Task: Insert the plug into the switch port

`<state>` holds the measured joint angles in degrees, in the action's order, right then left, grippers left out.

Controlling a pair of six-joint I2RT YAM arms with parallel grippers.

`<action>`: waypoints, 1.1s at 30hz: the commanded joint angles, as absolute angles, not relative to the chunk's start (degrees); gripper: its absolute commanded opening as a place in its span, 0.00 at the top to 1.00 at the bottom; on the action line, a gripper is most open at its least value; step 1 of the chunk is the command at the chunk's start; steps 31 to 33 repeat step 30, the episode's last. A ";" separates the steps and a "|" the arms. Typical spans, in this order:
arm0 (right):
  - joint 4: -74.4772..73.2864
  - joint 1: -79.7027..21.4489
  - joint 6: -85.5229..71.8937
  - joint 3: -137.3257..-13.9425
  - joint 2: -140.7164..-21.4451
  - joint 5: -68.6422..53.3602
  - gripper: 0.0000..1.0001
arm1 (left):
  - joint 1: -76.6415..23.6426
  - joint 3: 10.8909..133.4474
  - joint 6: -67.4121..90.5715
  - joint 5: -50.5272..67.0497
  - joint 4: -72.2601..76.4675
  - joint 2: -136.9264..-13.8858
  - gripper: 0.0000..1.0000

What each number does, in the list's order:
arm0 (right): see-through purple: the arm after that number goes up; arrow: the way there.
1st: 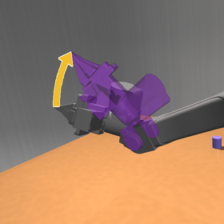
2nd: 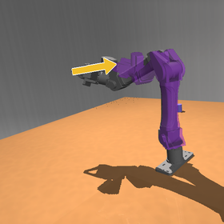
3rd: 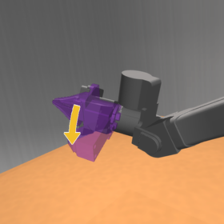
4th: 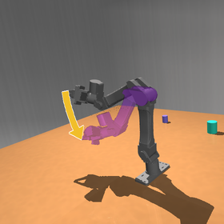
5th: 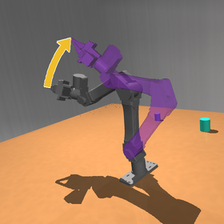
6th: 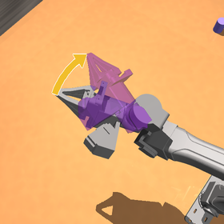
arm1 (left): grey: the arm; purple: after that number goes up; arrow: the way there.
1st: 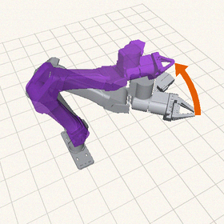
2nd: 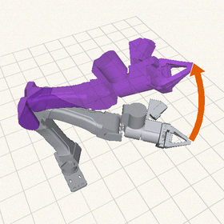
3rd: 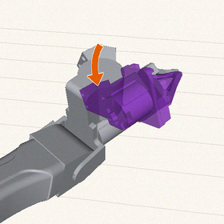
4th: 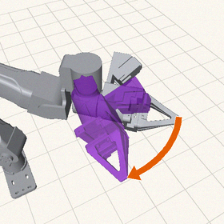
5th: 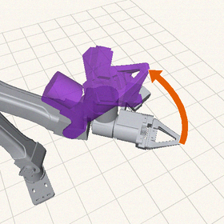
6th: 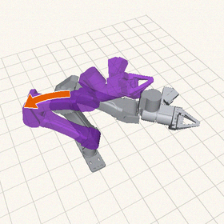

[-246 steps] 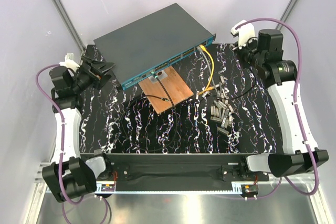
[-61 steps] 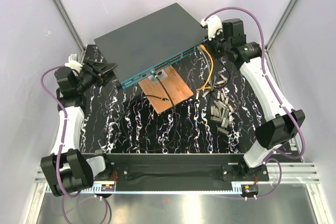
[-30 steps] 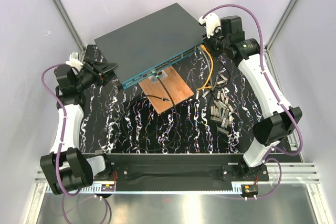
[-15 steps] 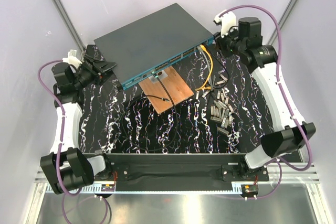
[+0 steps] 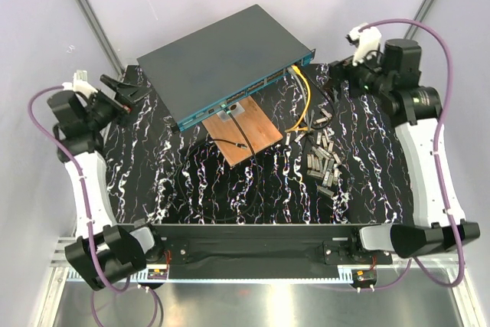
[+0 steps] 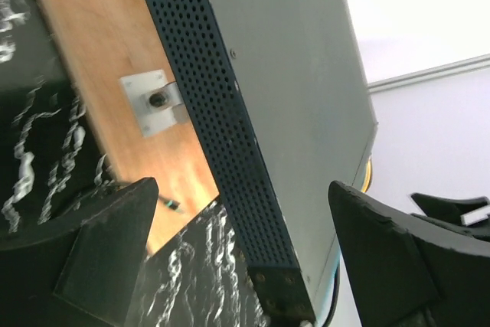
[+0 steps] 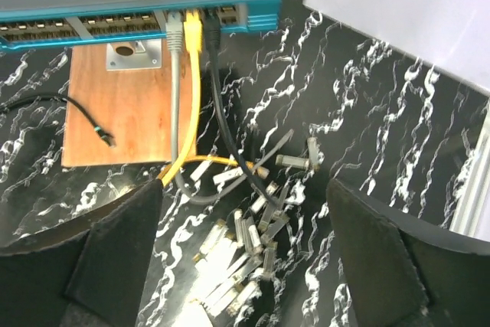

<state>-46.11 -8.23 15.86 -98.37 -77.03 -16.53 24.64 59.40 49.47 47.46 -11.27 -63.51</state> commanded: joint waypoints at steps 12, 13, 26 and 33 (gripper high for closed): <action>-54.23 -0.35 6.16 -81.24 -62.06 -23.55 0.00 | 25.84 71.20 -9.63 38.41 -58.69 -52.13 0.01; -53.97 -0.35 5.80 -79.99 -61.27 -23.64 0.00 | 25.93 70.15 -11.93 37.89 -58.88 -50.81 0.01; -50.71 2.02 2.29 -69.44 -57.66 -22.68 0.00 | 25.75 61.00 -22.85 27.33 -59.15 -40.61 0.01; -50.71 2.11 2.99 -69.26 -57.48 -21.80 0.00 | 25.84 60.82 -21.01 26.11 -57.31 -41.39 0.01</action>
